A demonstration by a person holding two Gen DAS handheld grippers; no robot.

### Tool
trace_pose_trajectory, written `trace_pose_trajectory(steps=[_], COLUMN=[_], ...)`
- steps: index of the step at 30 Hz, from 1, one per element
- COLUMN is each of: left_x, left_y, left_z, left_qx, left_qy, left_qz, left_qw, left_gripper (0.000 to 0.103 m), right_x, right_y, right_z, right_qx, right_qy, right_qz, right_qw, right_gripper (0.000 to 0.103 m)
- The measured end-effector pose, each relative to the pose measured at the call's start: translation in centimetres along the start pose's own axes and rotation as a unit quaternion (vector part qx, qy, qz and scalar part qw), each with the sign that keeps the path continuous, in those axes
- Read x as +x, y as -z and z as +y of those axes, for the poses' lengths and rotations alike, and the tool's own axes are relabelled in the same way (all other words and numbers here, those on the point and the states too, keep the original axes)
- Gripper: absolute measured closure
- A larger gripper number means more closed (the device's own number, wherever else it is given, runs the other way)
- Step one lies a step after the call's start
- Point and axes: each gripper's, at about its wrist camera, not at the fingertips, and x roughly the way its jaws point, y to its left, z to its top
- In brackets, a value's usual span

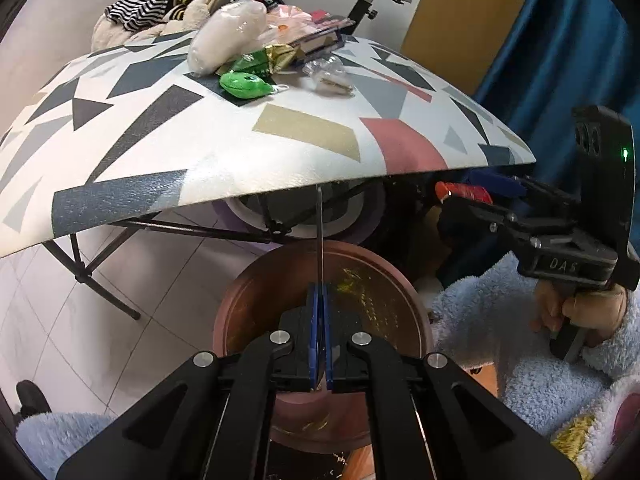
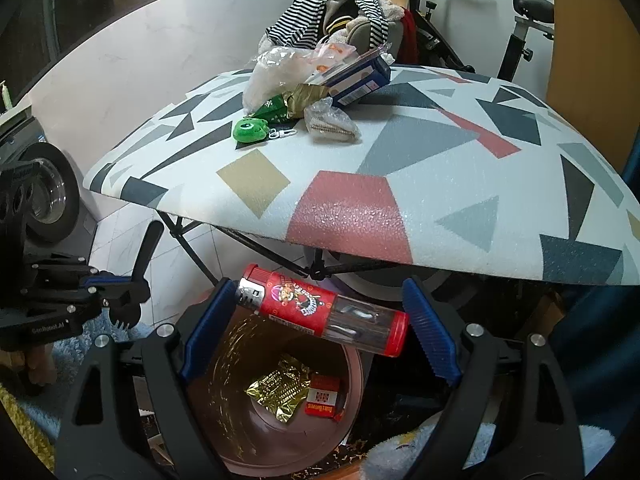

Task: Collect trash
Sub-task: 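Lower the red lighter into the brown bin and open the right gripper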

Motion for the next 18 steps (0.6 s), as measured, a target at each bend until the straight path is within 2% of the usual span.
trace_pose_trajectory(steps=[1, 3, 5, 12, 18], left_x=[0.0, -0.3, -0.8, -3.5, -4.8], left_y=[0.0, 0.0, -0.2, -0.3, -0.4], left_z=[0.1, 0.3, 0.5, 1.1, 2.8], left_qx=[-0.004, -0.011, -0.018, -0.038, -0.078], left_qy=[0.0, -0.011, -0.017, -0.073, -0.111], left_qz=[-0.001, -0.009, -0.023, -0.078, -0.103], left_qw=[1.0, 0.9998, 0.9994, 0.9935, 0.9853], left_gripper=[0.091, 0.062, 0.059, 0.033, 0.03], right_x=[0.1, 0.3, 0.7, 2.8, 5.9], right_y=[0.0, 0.3, 0.5, 1.3, 2.6], right_z=[0.0, 0.4, 0.9, 3.5, 6.2], right_qx=[-0.001, -0.01, -0.022, -0.072, -0.123], right_qy=[0.0, -0.002, -0.003, -0.021, -0.029], right_qz=[0.001, 0.004, 0.009, 0.037, 0.081], right_qw=[1.0, 1.0, 1.0, 0.997, 0.989], right_gripper=[0.019, 0.019, 0.019, 0.019, 0.019])
